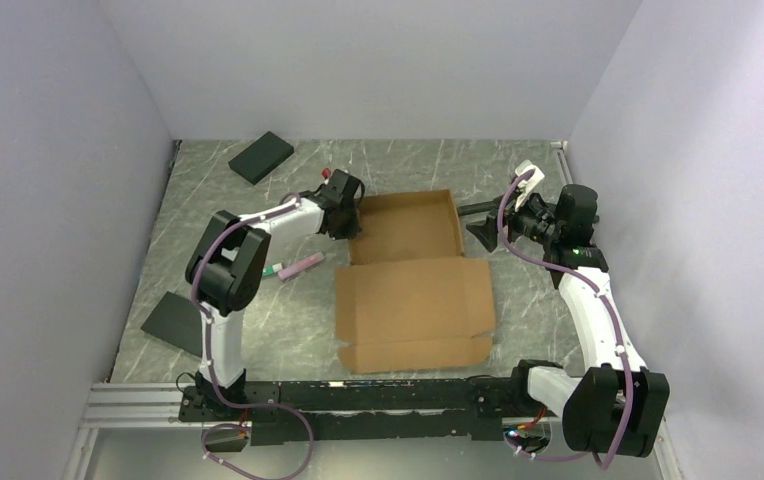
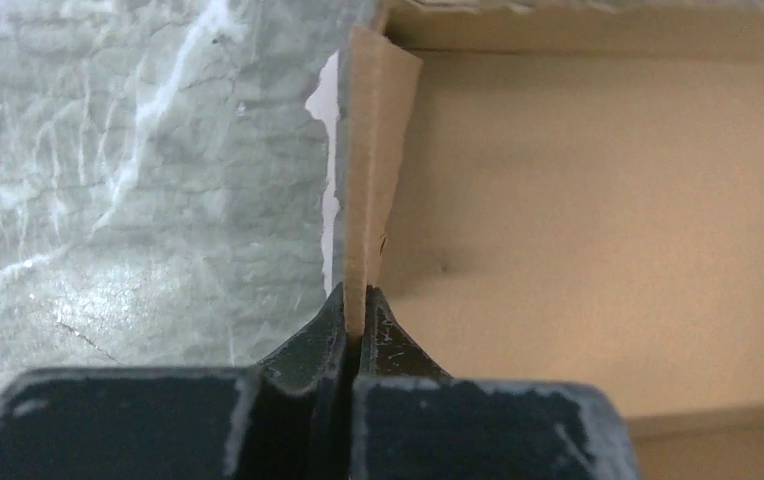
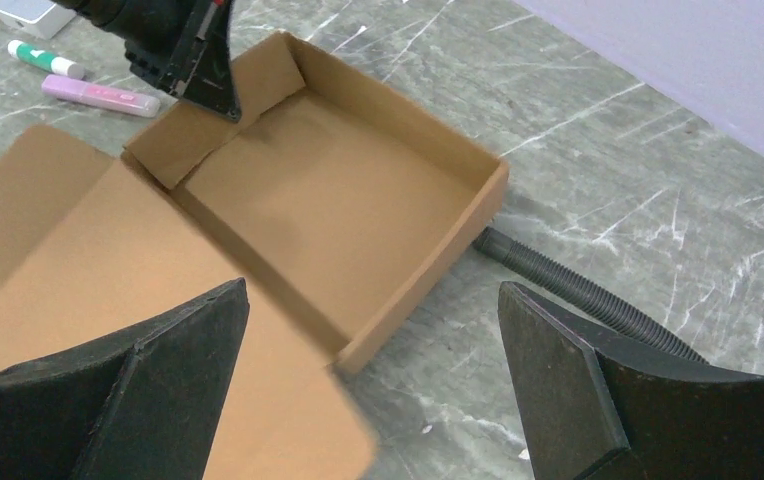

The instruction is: Fold the paper box

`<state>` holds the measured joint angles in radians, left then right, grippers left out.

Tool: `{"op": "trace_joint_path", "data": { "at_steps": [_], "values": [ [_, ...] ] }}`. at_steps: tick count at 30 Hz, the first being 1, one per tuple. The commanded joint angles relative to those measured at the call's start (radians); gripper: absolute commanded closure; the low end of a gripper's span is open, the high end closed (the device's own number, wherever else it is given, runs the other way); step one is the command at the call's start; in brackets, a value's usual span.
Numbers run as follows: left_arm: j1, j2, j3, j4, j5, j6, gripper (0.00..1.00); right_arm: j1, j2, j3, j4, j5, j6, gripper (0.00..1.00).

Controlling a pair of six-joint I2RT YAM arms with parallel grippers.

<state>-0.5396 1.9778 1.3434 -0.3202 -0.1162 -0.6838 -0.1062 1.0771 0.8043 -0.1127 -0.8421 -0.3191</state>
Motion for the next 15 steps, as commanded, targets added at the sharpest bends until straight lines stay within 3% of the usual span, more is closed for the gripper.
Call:
{"op": "trace_joint_path", "data": {
  "at_steps": [1, 8, 15],
  "values": [
    [0.000, 0.122, 0.136, -0.206, -0.009, 0.089, 1.00, -0.005, 0.000, 0.015, 0.016, -0.033, -0.021, 0.00],
    [-0.016, 0.247, 0.336, -0.435, -0.030, 0.192, 1.00, -0.009, -0.003, 0.014, 0.015, -0.037, -0.023, 0.00],
    [-0.048, 0.253, 0.414, -0.488, -0.147, 0.233, 0.81, -0.010, 0.001, 0.015, 0.008, -0.038, -0.030, 0.00]
  ]
}}
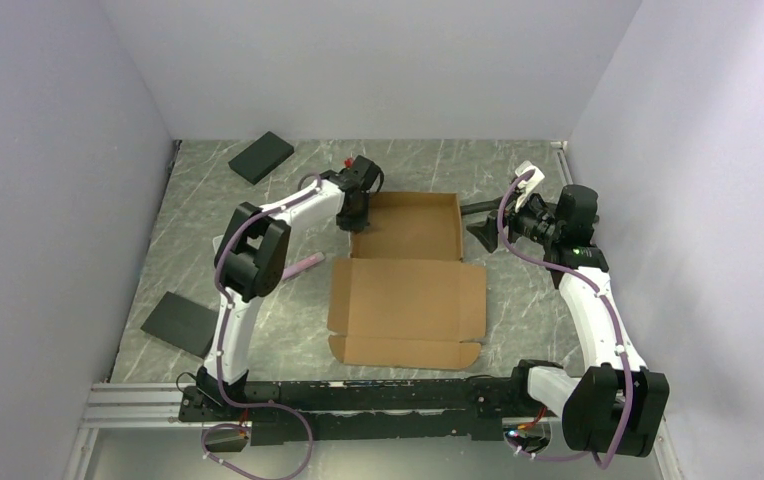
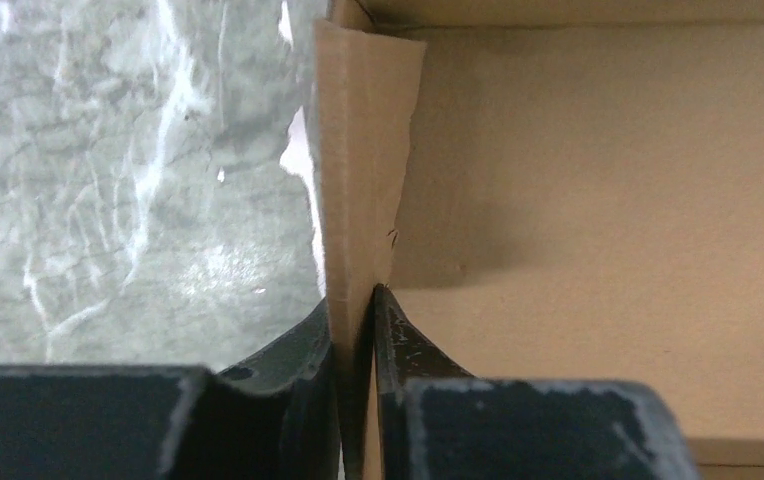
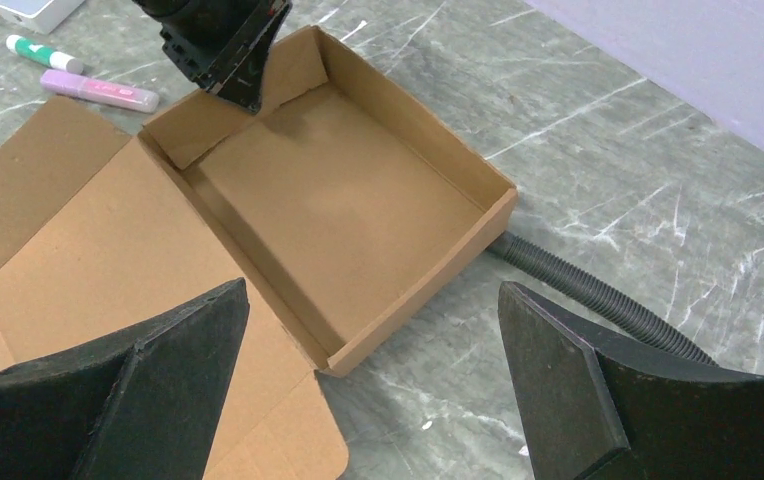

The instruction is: Fold the paper box

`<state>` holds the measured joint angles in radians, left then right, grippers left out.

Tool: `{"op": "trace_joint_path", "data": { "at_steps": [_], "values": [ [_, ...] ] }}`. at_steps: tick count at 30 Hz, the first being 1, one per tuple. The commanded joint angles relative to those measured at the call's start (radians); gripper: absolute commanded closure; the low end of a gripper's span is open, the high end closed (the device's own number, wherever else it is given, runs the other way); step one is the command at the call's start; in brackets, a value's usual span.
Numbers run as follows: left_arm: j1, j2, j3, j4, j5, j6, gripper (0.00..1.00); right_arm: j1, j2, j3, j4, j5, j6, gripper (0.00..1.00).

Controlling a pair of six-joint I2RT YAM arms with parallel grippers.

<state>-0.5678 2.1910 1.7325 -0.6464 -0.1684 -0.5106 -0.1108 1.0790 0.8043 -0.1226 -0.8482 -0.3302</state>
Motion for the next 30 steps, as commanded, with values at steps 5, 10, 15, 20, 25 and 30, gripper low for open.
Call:
{"op": "trace_joint_path", "data": {
  "at_steps": [5, 10, 15, 20, 25, 30],
  "values": [
    [-0.020, -0.042, 0.025, -0.111, -0.114, 0.081, 0.64, -0.007, 0.006, 0.015, 0.011, -0.041, -0.028, 0.00],
    [-0.016, -0.160, -0.035, -0.012, -0.084, 0.105, 0.60, -0.007, 0.009, 0.015, 0.009, -0.042, -0.036, 0.00],
    [0.022, -0.201, -0.096, 0.078, 0.024, 0.096, 0.54, -0.009, 0.010, 0.016, 0.008, -0.043, -0.036, 0.00],
    [0.045, -0.158, -0.080, 0.096, 0.075, 0.106, 0.51, -0.010, 0.009, 0.015, 0.008, -0.044, -0.036, 0.00],
    [0.046, -0.090, -0.029, 0.081, 0.062, 0.117, 0.53, -0.012, 0.009, 0.014, 0.007, -0.045, -0.038, 0.00],
    [0.046, -0.045, -0.004, 0.078, 0.049, 0.128, 0.66, -0.013, 0.012, 0.013, 0.007, -0.048, -0.039, 0.00]
  ]
}}
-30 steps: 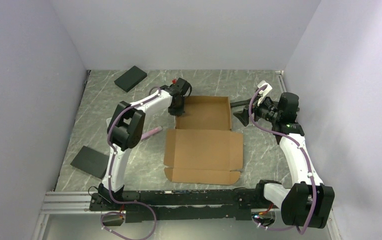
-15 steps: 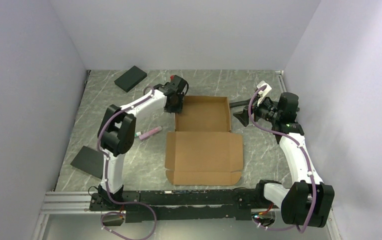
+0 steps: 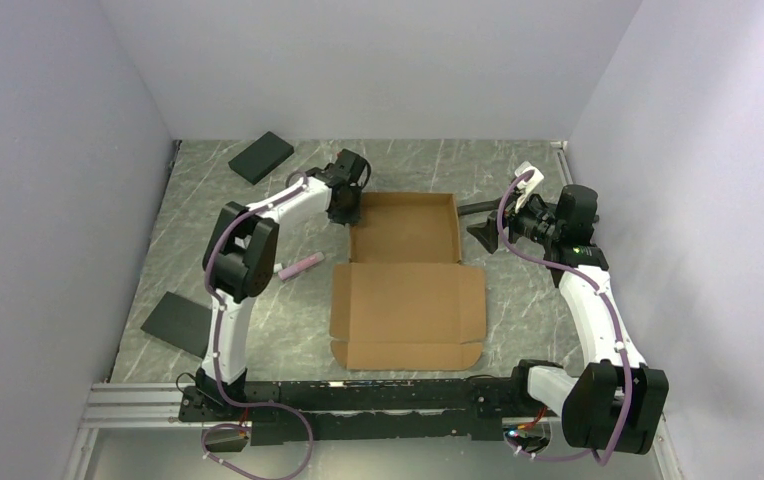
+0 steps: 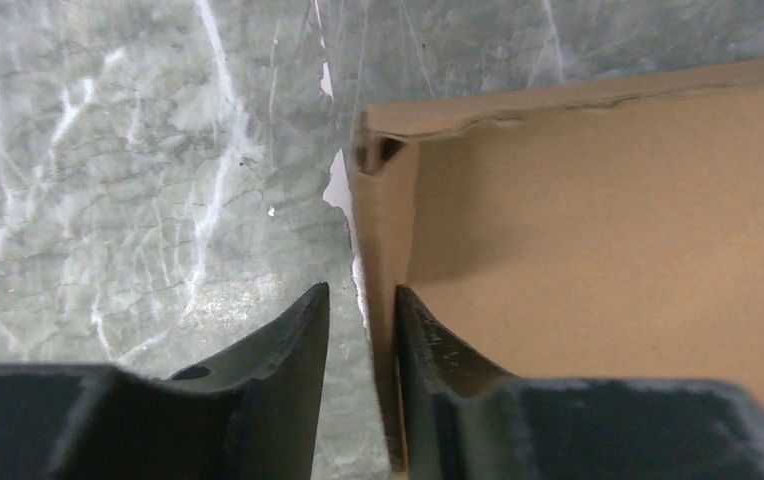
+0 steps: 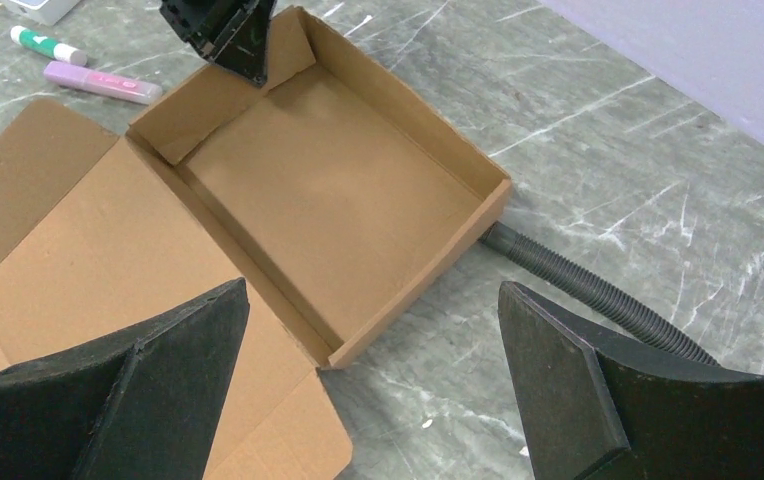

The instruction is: Fold the paper box

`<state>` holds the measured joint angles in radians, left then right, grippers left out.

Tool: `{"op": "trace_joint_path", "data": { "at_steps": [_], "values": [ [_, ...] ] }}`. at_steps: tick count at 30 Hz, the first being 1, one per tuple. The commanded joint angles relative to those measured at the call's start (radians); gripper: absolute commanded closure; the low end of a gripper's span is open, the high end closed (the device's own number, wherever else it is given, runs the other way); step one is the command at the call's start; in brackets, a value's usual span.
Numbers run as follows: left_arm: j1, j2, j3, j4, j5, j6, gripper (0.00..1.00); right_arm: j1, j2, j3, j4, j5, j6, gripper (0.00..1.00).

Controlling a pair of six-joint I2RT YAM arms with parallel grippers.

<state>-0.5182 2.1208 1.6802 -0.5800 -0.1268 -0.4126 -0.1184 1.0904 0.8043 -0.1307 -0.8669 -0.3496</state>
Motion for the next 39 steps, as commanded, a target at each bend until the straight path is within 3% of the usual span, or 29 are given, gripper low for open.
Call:
{"op": "trace_joint_path", "data": {
  "at_steps": [1, 2, 3, 9, 15, 19, 23, 28, 30, 35, 39],
  "values": [
    [-0.003, 0.032, 0.050, 0.014, 0.002, 0.032, 0.77, -0.006, 0.001, 0.014, 0.014, -0.029, -0.020, 0.00],
    [-0.003, 0.039, 0.052, 0.013, -0.004, 0.030, 0.92, -0.006, 0.002, 0.015, 0.014, -0.029, -0.021, 0.00],
    [-0.003, 0.045, 0.052, 0.012, -0.013, 0.027, 1.00, -0.006, 0.003, 0.015, 0.013, -0.027, -0.022, 0.00],
    [-0.030, 0.080, 0.062, -0.025, -0.143, 0.071, 1.00, -0.006, 0.004, 0.014, 0.013, -0.028, -0.023, 0.00],
    [-0.054, 0.097, 0.068, -0.013, -0.156, 0.115, 0.98, -0.006, 0.012, 0.013, 0.005, -0.029, -0.038, 0.00],
    [-0.054, 0.066, 0.086, -0.023, -0.163, 0.123, 0.81, -0.006, 0.004, -0.010, -0.005, -0.074, -0.133, 0.00],
    [-0.051, -0.021, 0.097, -0.015, -0.171, 0.132, 0.64, -0.004, -0.002, -0.051, -0.082, -0.201, -0.388, 0.00],
    [-0.037, -0.144, 0.093, -0.012, -0.150, 0.126, 0.54, 0.076, 0.185, 0.132, -0.481, -0.189, -0.708, 0.00],
    [-0.031, -0.214, 0.065, -0.009, -0.148, 0.127, 0.52, 0.128, 0.263, 0.203, -0.514, -0.121, -0.694, 0.00],
    [-0.024, -0.479, -0.177, 0.031, -0.203, 0.077, 0.12, 0.271, 0.439, 0.421, -0.517, 0.068, -0.644, 0.00],
    [0.006, -0.758, -0.451, 0.085, -0.070, 0.010, 0.06, 0.330, 0.660, 0.681, -0.602, 0.179, -0.609, 0.03]
  ]
}}
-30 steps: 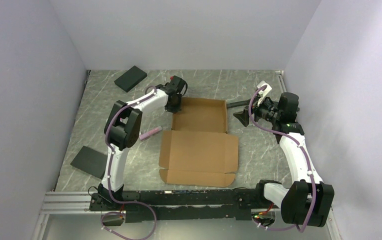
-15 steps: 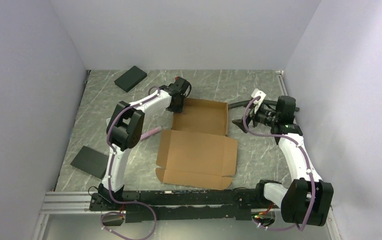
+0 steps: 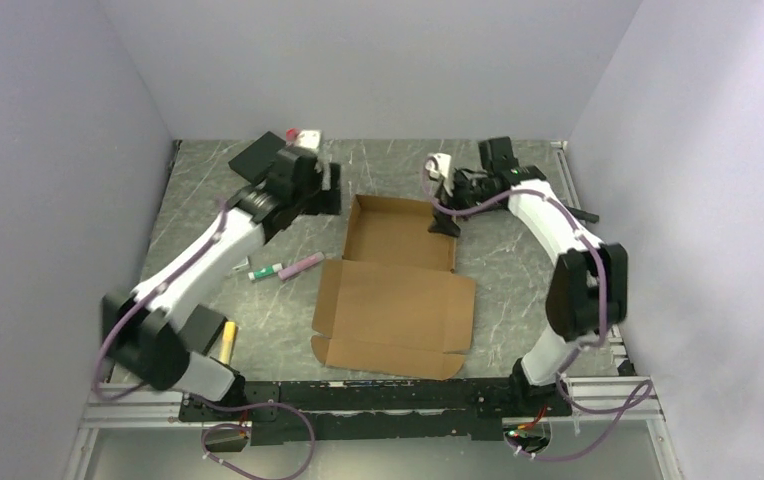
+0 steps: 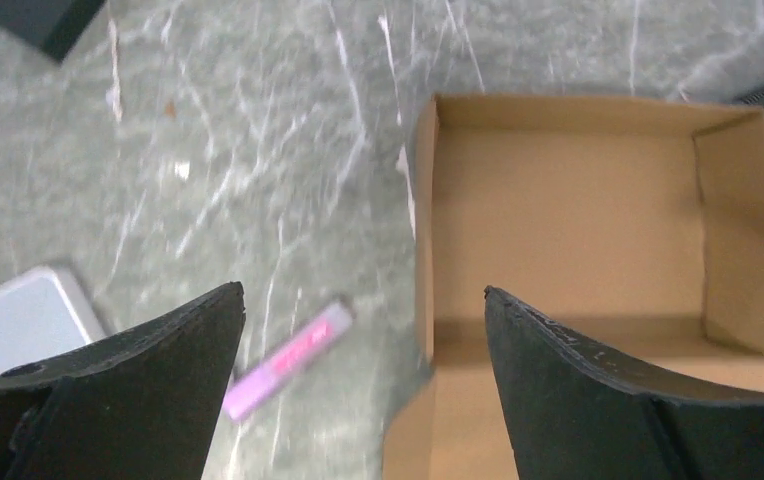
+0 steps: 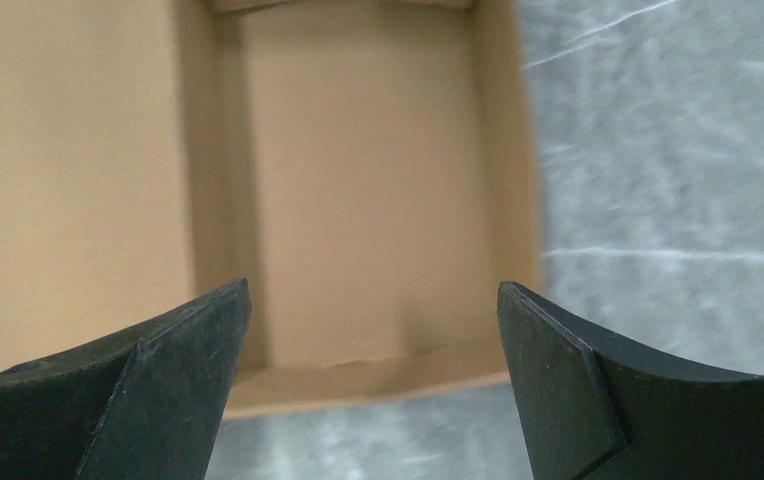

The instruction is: Fold the paper box

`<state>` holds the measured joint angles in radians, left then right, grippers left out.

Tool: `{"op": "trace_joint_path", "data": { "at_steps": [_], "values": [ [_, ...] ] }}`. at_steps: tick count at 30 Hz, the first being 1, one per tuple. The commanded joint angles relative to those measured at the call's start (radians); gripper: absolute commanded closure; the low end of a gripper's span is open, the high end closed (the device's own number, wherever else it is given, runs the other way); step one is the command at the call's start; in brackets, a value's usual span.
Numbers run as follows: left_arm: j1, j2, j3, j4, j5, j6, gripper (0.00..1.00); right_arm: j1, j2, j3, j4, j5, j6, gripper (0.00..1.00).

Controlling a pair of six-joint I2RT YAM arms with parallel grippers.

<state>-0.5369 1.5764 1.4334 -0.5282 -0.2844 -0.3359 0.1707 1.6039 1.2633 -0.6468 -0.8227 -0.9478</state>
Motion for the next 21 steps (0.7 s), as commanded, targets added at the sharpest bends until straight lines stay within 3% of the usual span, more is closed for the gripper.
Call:
{"op": "trace_joint_path", "data": {
  "at_steps": [1, 7, 11, 17, 21],
  "values": [
    [0.028, -0.279, -0.259, 0.035, 0.119, -0.086, 0.06, 0.053, 0.198, 0.280, -0.105, 0.164, -0.006, 0.04],
    [0.034, -0.668, -0.588, 0.018, 0.287, -0.269, 0.06, 0.107, 0.467, 0.577, -0.235, 0.254, 0.015, 0.16],
    [0.033, -0.911, -0.747, -0.016, 0.342, -0.390, 0.07, 0.143, 0.552, 0.644, -0.235, 0.301, 0.040, 0.21],
    [0.033, -1.111, -0.815, -0.095, 0.342, -0.446, 0.08, 0.157, 0.650, 0.747, -0.225, 0.317, 0.027, 0.25],
    [0.034, -1.132, -0.796, -0.160, 0.312, -0.439, 0.08, 0.165, 0.734, 0.857, -0.277, 0.315, 0.003, 0.36]
  ]
}}
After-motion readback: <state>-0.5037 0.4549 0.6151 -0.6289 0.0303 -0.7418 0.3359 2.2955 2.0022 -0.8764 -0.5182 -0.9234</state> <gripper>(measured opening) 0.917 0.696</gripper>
